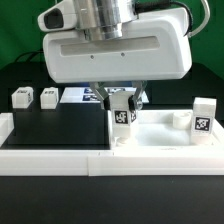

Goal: Assemble square table

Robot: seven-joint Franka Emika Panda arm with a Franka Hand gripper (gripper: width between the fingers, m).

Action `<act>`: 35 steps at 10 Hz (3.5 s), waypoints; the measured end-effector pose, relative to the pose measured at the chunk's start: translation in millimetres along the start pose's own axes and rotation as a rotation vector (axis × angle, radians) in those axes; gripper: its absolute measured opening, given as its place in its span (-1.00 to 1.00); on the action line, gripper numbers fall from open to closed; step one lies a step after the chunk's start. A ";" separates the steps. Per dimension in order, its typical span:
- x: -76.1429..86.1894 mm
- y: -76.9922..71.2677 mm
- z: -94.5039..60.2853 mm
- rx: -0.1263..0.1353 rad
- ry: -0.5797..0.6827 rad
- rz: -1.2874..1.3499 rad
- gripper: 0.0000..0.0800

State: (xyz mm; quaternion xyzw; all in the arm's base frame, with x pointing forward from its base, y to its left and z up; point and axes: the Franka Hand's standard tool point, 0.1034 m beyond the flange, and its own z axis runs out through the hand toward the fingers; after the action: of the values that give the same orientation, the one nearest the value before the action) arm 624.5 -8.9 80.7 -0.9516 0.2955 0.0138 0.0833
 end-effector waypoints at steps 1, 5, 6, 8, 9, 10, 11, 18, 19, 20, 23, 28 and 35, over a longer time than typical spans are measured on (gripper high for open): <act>1.5 -2.6 2.1 0.005 0.028 0.118 -0.27; 1.7 -1.1 3.1 -0.008 0.072 0.623 -0.27; 1.3 -0.4 3.7 0.002 0.078 0.775 -0.27; -1.6 -1.9 4.0 0.014 0.086 1.045 -0.26; -2.5 -3.0 4.0 0.011 0.092 1.049 -0.26; -2.7 -3.1 3.9 0.008 0.091 1.015 -0.26; -3.9 -5.1 4.5 0.004 0.091 0.951 -0.26; -11.8 -16.8 6.9 -0.047 0.089 0.176 0.62; -10.2 -16.0 5.1 -0.076 0.093 -0.057 0.62; -9.9 -17.9 5.4 -0.097 0.098 -0.246 0.62; -9.3 -15.6 8.7 -0.109 0.086 -0.453 0.62; -8.2 -13.7 9.0 -0.098 0.097 -0.226 -0.27; -6.1 -8.6 11.6 0.039 0.103 0.819 -0.26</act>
Offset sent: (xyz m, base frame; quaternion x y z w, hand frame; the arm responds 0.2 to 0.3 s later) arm 0.0055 0.0190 -0.0130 -0.0103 0.0028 0.3054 0.9522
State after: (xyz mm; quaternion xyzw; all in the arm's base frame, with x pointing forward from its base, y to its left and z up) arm 624.6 3.5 71.0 -0.7532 0.6536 -0.0073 0.0742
